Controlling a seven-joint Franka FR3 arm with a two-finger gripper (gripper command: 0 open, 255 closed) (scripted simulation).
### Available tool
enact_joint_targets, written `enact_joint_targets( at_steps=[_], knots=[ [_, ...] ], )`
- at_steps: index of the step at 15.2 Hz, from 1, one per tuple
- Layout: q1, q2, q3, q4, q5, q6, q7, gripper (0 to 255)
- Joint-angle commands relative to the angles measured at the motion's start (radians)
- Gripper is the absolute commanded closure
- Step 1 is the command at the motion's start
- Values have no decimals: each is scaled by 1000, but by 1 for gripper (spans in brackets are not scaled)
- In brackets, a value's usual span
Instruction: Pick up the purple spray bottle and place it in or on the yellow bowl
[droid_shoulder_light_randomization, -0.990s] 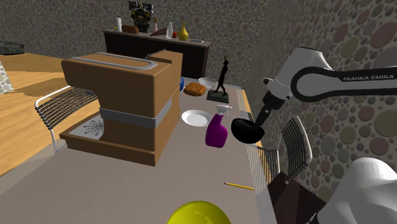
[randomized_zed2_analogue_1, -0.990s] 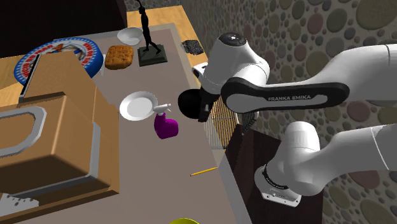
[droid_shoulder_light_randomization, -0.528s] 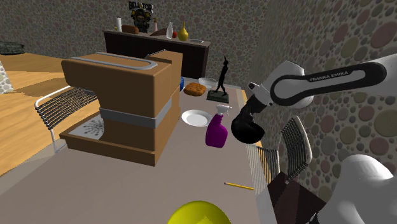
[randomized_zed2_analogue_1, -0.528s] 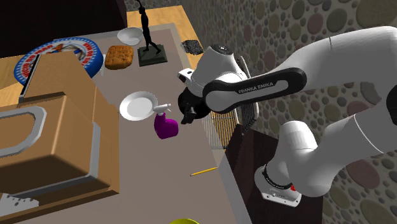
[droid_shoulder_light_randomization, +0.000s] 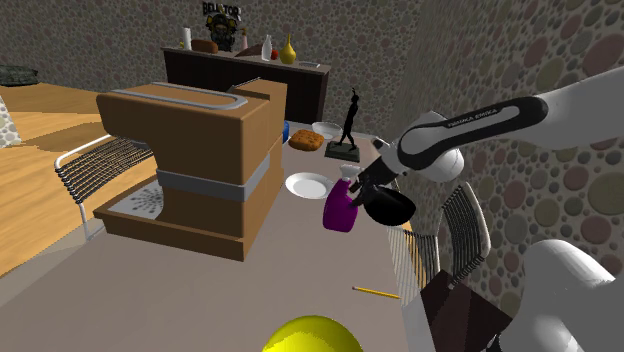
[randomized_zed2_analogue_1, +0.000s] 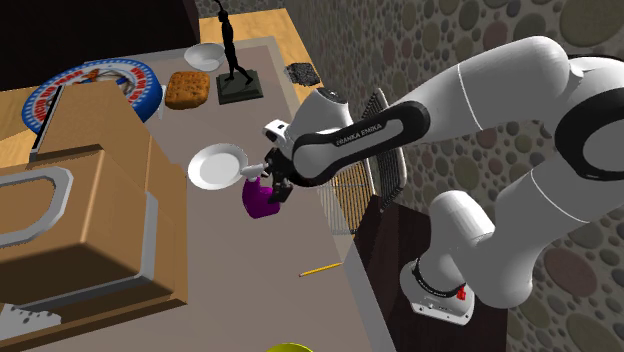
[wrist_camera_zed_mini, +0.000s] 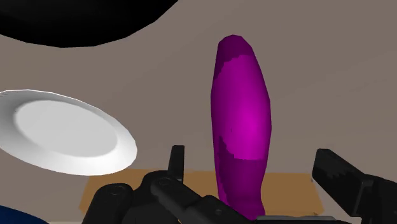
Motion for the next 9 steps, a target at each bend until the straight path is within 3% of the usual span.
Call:
enact_joint_targets(
  at_steps=[1, 3, 9],
  knots=[
    [43, 29, -29, 2, 45, 26, -33, 0],
    [80, 54, -55, 8, 85, 43, -62, 0],
    [79, 54, -55, 8, 85, 43, -62, 0]
  ],
)
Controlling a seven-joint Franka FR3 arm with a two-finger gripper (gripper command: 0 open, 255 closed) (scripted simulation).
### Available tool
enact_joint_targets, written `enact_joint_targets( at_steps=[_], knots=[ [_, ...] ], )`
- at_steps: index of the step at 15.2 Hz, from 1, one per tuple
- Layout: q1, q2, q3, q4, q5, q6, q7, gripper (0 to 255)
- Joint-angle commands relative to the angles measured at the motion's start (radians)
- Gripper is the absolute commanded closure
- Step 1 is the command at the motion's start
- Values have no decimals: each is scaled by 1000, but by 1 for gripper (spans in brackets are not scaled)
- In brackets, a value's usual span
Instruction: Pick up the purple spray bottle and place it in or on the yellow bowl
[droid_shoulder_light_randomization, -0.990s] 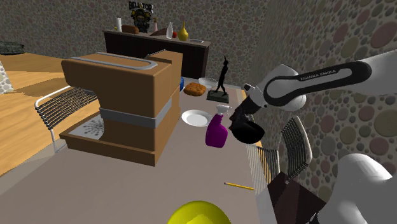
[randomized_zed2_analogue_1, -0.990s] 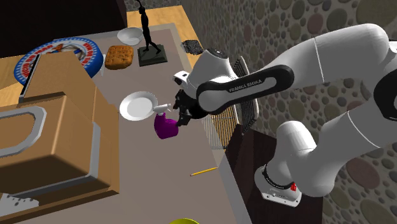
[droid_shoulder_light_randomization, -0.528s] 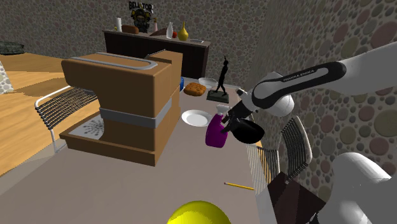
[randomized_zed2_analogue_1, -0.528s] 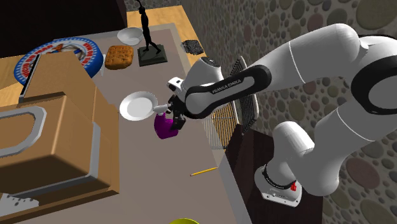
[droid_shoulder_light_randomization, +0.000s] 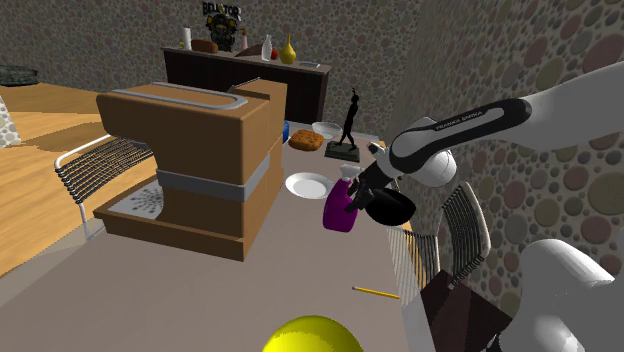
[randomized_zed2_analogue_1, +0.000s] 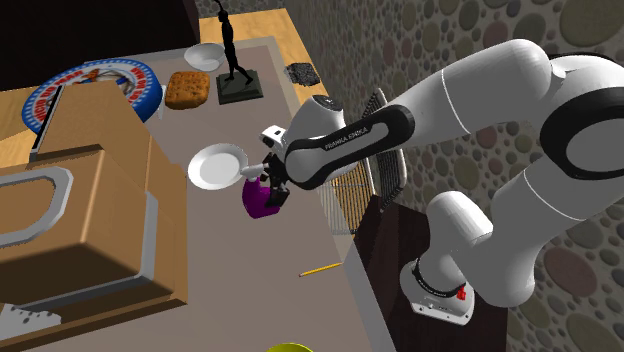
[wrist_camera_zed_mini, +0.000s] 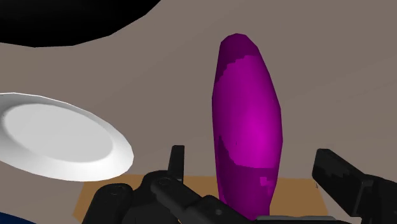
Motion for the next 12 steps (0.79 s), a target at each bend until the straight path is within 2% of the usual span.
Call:
enact_joint_targets(
  at_steps=[1, 2, 11, 12],
  knots=[
    [0, 0, 0, 0, 0, 0, 0, 0],
    [0, 0, 0, 0, 0, 0, 0, 255],
    [0, 0, 0, 0, 0, 0, 0, 255],
    [-18, -10, 16, 3, -22, -11, 20, 255]
  ],
)
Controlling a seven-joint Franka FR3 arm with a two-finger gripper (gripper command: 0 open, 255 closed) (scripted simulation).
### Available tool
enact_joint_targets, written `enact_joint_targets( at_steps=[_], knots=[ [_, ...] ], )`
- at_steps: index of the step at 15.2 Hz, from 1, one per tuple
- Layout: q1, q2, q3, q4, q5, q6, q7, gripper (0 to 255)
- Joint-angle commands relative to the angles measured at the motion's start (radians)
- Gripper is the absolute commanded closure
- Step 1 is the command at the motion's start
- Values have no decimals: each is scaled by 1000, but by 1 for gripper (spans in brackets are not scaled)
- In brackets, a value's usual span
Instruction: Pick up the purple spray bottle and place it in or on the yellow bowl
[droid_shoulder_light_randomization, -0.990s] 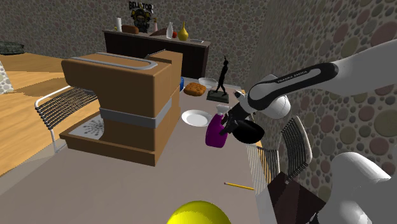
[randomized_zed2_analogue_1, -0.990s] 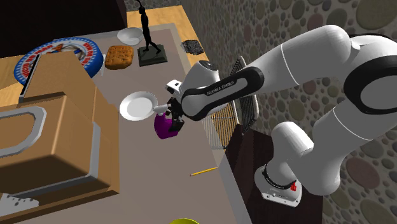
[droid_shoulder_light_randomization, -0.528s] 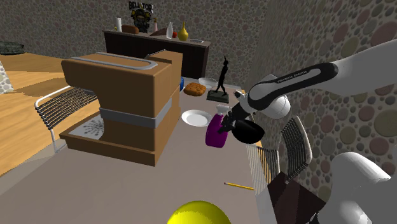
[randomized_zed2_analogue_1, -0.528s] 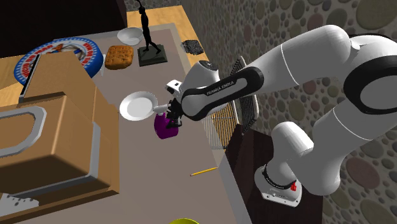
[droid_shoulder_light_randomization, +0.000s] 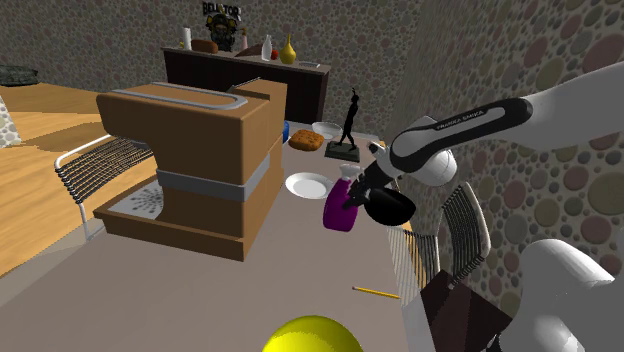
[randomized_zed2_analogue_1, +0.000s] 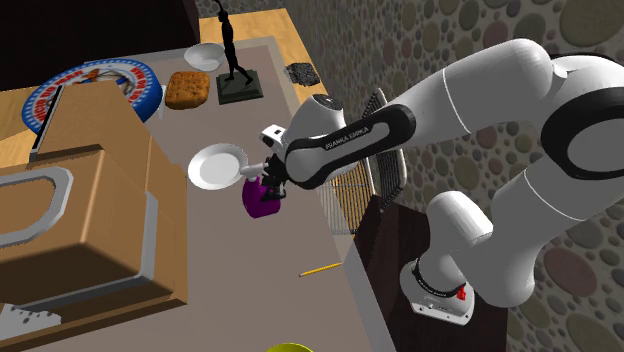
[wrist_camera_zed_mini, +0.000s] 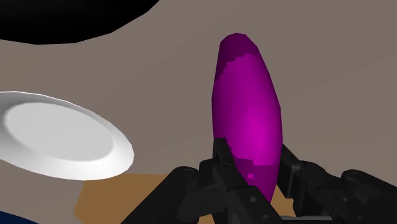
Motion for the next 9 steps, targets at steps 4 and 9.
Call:
enact_joint_targets(
  at_steps=[4, 9],
  knots=[
    [-71, -43, 65, 17, -86, -55, 83, 255],
    [-127, -84, 119, 44, -152, -119, 152, 255]
  ],
)
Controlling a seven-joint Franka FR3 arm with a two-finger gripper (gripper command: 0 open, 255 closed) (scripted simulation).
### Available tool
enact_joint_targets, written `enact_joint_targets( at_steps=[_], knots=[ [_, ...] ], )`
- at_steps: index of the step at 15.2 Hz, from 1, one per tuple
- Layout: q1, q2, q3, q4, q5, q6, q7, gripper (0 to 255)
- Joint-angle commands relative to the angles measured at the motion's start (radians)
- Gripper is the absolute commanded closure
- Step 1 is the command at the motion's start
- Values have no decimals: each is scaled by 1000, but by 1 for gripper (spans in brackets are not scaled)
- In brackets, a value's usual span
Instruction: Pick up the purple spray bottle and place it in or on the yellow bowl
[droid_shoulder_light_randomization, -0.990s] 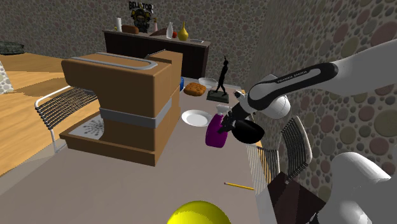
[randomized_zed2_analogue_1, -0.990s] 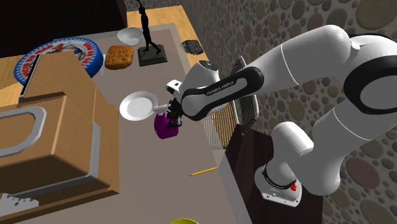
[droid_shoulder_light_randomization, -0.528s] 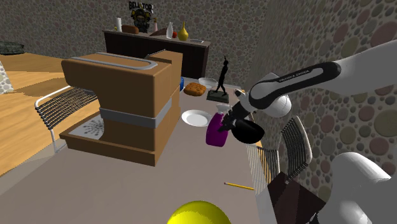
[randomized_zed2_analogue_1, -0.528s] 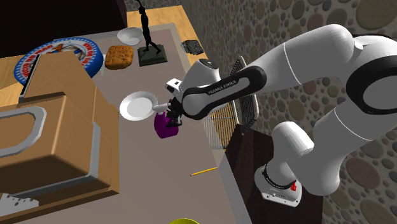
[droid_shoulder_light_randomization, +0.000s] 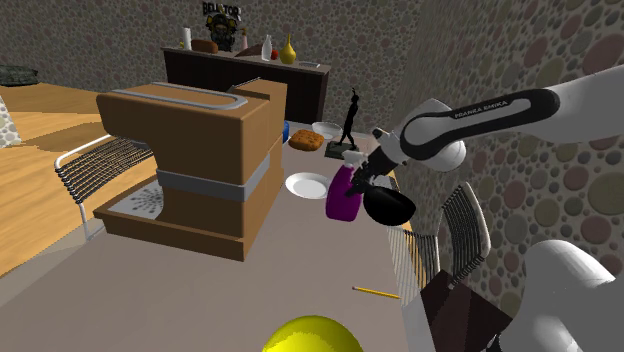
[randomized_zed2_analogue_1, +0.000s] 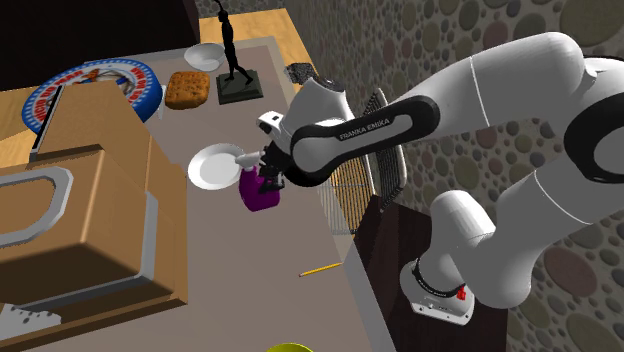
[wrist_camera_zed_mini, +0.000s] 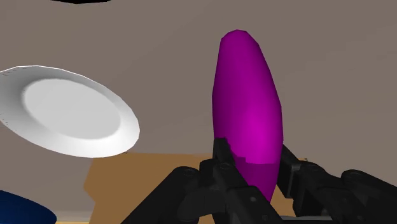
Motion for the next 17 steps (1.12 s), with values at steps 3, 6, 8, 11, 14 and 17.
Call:
enact_joint_targets(
  at_steps=[3, 6, 8, 11, 14, 17],
  knots=[
    [-37, -31, 38, 25, -45, -53, 50, 255],
    [-57, -50, 60, 47, -70, -93, 80, 255],
    [-68, -62, 74, 63, -84, -119, 98, 255],
    [-82, -77, 91, 89, -103, -159, 122, 255],
    [-93, -91, 106, 116, -118, -198, 144, 255],
    [-101, -102, 120, 146, -131, -238, 164, 255]
  ],
)
